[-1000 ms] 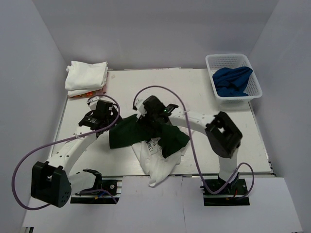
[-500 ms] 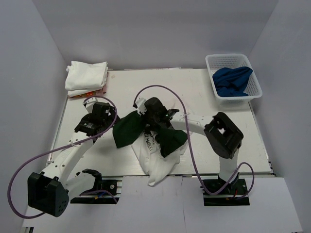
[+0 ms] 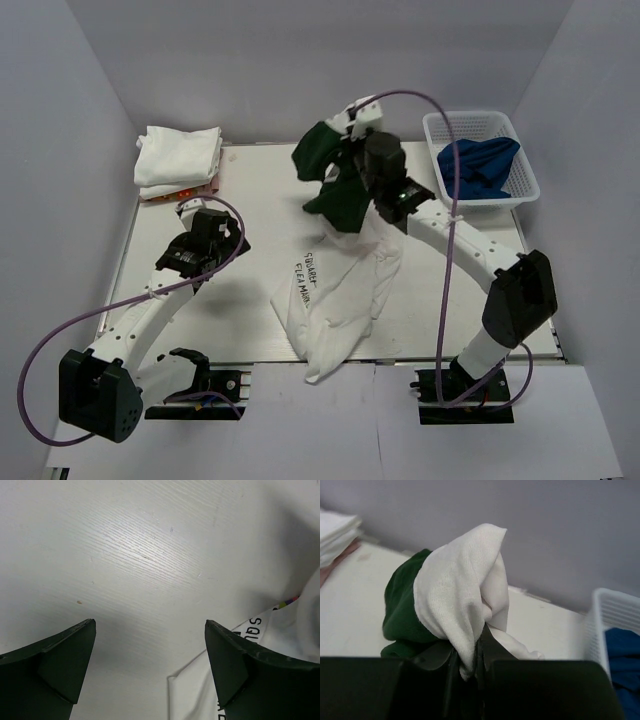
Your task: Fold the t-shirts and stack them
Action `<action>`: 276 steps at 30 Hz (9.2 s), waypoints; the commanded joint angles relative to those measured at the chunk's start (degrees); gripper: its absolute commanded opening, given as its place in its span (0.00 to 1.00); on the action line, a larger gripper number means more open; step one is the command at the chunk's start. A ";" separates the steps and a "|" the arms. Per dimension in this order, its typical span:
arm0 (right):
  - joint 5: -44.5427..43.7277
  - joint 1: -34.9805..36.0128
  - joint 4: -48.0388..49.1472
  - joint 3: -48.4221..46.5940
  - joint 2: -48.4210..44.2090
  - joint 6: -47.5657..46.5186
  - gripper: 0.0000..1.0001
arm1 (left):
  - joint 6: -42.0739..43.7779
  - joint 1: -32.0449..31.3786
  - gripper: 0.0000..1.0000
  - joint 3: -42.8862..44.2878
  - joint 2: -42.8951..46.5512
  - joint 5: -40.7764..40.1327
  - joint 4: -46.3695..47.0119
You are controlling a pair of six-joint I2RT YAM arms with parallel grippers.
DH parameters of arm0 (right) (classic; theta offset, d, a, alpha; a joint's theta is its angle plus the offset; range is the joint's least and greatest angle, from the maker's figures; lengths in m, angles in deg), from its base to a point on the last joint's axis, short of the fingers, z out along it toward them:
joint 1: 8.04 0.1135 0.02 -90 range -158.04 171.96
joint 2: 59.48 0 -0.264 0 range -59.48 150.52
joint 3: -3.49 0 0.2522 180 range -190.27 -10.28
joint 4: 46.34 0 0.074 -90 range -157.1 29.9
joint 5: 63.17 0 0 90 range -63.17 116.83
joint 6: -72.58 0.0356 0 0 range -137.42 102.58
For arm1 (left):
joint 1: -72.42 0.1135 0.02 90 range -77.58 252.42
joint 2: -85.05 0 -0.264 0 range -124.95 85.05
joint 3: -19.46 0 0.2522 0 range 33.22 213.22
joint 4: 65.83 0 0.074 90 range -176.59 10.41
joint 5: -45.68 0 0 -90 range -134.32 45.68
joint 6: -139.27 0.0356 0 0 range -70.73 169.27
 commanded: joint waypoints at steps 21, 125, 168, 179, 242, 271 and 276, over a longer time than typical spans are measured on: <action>-4.49 -36.41 -2.68 -42.56 12.85 0.87 0.00 | 2.52 -0.26 1.00 0.98 -5.57 6.82 1.78; 1.31 -22.88 -30.01 3.43 1.97 26.18 0.73 | 7.44 -8.80 1.00 45.38 -41.13 -19.54 -7.41; 13.35 31.08 -10.70 19.22 9.09 12.99 0.85 | -21.83 -11.34 1.00 -1.48 5.95 -5.48 -25.20; 2.72 32.49 -12.70 17.72 11.56 17.83 0.00 | -21.83 -11.34 1.00 -2.01 8.23 -6.71 -25.19; 2.96 -20.94 -45.77 41.70 -20.27 42.35 0.90 | -14.63 -10.81 0.00 -11.42 10.16 -0.91 -4.99; 3.07 -22.53 -39.52 13.11 -43.90 38.49 0.00 | -0.38 -10.81 0.00 14.40 12.01 -11.98 11.81; -3.43 -22.53 -39.95 -2.39 -43.65 33.83 0.00 | 3.91 -10.81 0.00 23.64 12.01 -19.01 10.32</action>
